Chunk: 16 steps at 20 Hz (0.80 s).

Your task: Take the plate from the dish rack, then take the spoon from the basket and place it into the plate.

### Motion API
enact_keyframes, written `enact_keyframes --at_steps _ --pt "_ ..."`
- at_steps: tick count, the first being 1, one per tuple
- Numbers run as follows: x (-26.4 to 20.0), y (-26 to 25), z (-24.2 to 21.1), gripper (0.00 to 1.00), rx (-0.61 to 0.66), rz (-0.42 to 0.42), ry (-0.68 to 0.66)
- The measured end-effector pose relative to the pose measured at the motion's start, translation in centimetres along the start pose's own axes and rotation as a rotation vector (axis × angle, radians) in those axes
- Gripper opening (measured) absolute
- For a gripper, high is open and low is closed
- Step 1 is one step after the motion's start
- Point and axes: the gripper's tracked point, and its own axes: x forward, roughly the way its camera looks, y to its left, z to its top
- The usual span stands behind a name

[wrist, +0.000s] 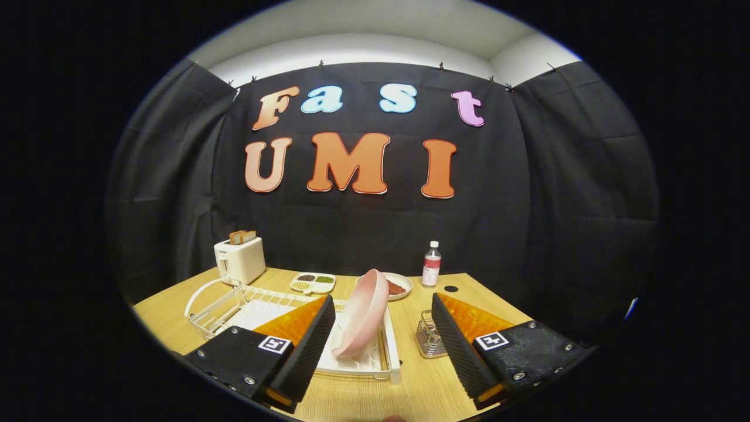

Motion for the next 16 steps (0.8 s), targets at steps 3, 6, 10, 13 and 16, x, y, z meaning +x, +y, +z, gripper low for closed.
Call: enact_keyframes --at_steps 3,6,10,13,16 --pt "1.7 0.2 1.0 0.98 -0.011 -0.026 0.006" --pt "4.1 0.3 1.3 0.98 -0.037 -0.061 0.029" --pt "8.1 -0.2 -0.4 0.95 -0.119 -0.148 0.117" --pt "10.5 -0.2 -2.9 0.88 -0.181 -0.190 0.208" --pt "11.8 -0.5 -4.4 0.74 -0.213 -0.224 0.266"
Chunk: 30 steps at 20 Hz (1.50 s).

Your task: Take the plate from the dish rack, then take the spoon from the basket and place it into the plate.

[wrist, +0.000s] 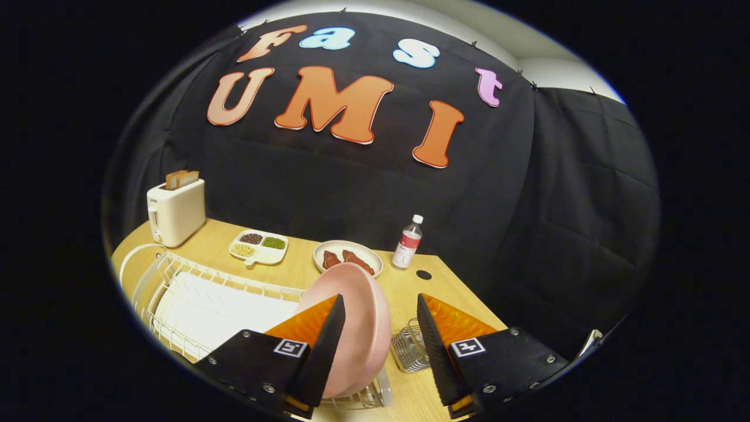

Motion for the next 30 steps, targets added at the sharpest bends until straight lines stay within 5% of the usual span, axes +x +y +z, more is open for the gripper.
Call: enact_keyframes --at_steps 5,10,13,24,30 --pt "1.3 0.1 -1.1 0.65 -0.002 -0.009 0.051" --pt "2.2 0.5 -1.6 0.31 0.036 0.006 0.086" --pt "1.5 1.6 -0.8 0.22 0.049 0.031 0.088" --pt "0.5 2.1 3.9 0.15 -0.118 -0.047 0.015" --pt "-0.6 0.9 5.4 0.15 -0.106 -0.057 -0.025"
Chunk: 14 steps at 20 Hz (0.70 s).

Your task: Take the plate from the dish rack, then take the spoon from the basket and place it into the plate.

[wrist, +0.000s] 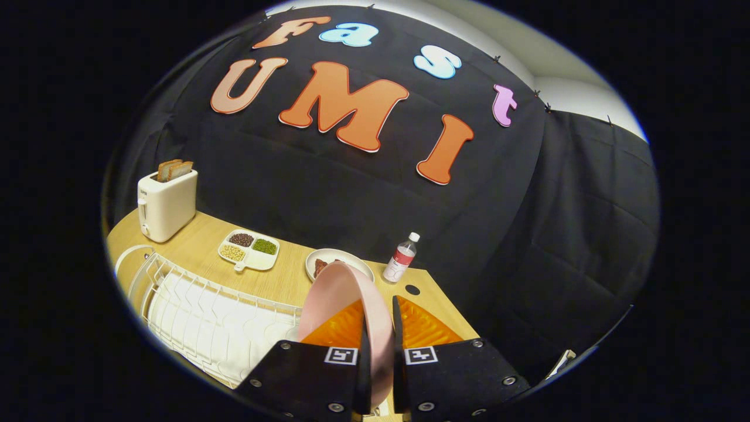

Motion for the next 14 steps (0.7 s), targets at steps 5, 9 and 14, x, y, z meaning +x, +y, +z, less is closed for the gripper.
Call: enact_keyframes --at_steps 5,9,14 --pt "-3.3 -1.0 -0.2 0.15 0.075 0.043 -0.009" --pt "-7.6 -1.7 -0.9 0.15 0.166 0.103 -0.034" --pt "-13.4 -1.5 -3.5 0.14 0.243 0.182 -0.055"
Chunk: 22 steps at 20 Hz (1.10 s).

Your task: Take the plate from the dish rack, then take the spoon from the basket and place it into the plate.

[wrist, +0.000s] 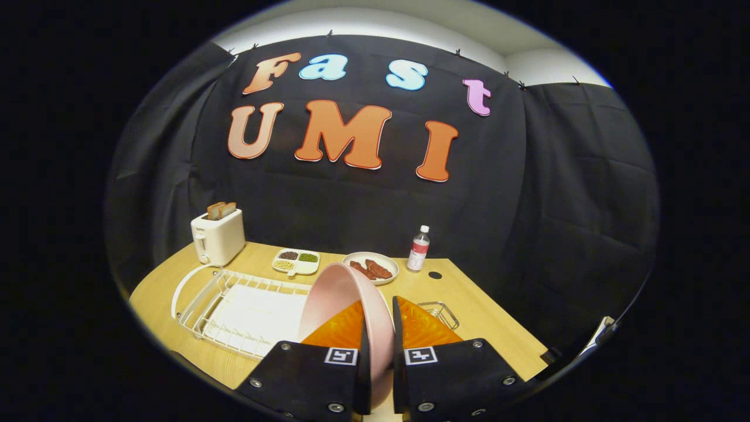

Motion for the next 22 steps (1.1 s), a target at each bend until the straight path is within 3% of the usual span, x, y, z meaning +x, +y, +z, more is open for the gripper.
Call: enact_keyframes --at_steps 10,16,22 --pt "-5.8 2.7 -10.5 0.14 0.311 0.161 0.132" --pt "-6.7 5.7 -16.3 0.15 0.446 0.226 0.209" --pt "-5.6 7.0 -18.6 0.15 0.581 0.256 0.248"
